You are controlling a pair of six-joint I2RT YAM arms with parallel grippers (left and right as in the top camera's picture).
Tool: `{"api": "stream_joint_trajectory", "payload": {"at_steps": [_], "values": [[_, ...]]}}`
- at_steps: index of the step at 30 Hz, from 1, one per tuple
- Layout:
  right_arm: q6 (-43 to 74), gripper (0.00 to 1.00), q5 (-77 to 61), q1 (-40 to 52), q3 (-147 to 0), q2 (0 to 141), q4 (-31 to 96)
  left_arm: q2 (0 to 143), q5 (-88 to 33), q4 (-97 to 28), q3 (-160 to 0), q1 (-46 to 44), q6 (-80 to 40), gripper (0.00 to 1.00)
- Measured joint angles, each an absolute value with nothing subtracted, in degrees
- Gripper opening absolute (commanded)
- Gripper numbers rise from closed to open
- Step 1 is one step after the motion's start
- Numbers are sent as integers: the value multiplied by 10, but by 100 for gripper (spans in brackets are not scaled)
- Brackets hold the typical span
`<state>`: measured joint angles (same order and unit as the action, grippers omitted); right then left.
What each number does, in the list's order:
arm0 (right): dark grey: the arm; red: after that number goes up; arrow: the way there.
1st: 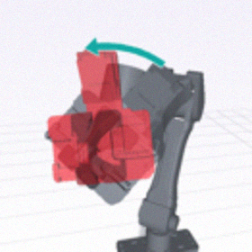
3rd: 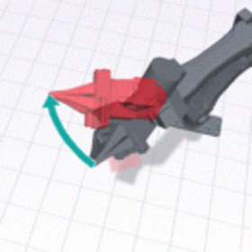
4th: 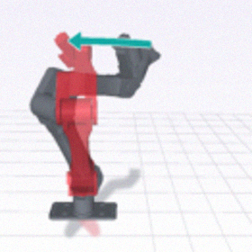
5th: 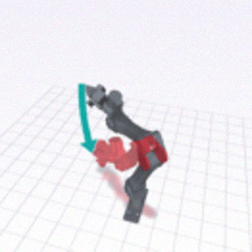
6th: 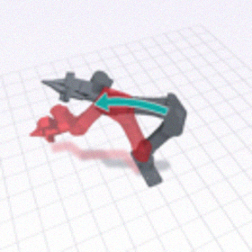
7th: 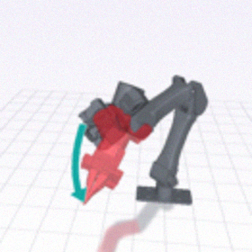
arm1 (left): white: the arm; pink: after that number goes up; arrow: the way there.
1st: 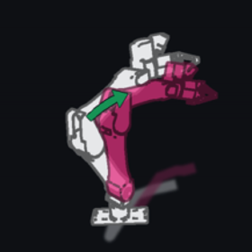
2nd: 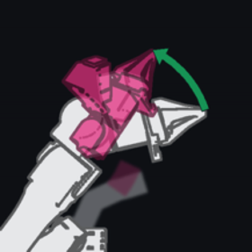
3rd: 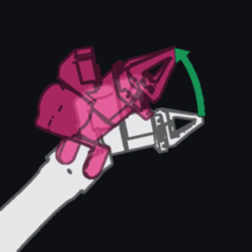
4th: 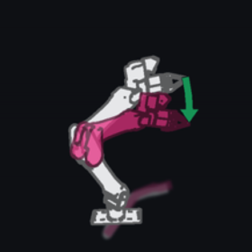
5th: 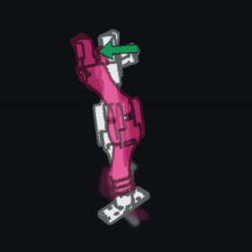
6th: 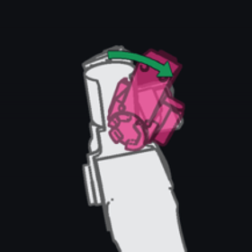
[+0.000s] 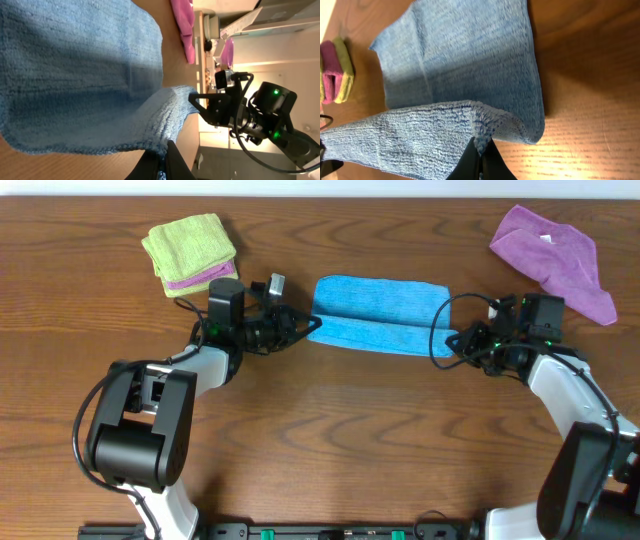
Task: Fold the cloth
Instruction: 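Lift the bottom corners and fold them up toward the top edge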
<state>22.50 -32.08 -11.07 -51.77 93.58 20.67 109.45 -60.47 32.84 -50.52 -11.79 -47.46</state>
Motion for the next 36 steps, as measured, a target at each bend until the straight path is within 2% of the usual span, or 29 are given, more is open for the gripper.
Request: {"api": "stream_joint_trajectory", "payload": {"at_steps": [10, 21, 36], "values": [[237, 2, -314, -98, -528, 939, 164, 1170, -600, 302, -596, -118, -451, 6], [248, 1, -306, -84, -634, 1050, 164, 1234, -612, 240, -704, -117, -423, 6], [266, 2, -289, -81, -711, 1115, 161, 1314, -615, 168, -849, -91, -385, 6]]}}
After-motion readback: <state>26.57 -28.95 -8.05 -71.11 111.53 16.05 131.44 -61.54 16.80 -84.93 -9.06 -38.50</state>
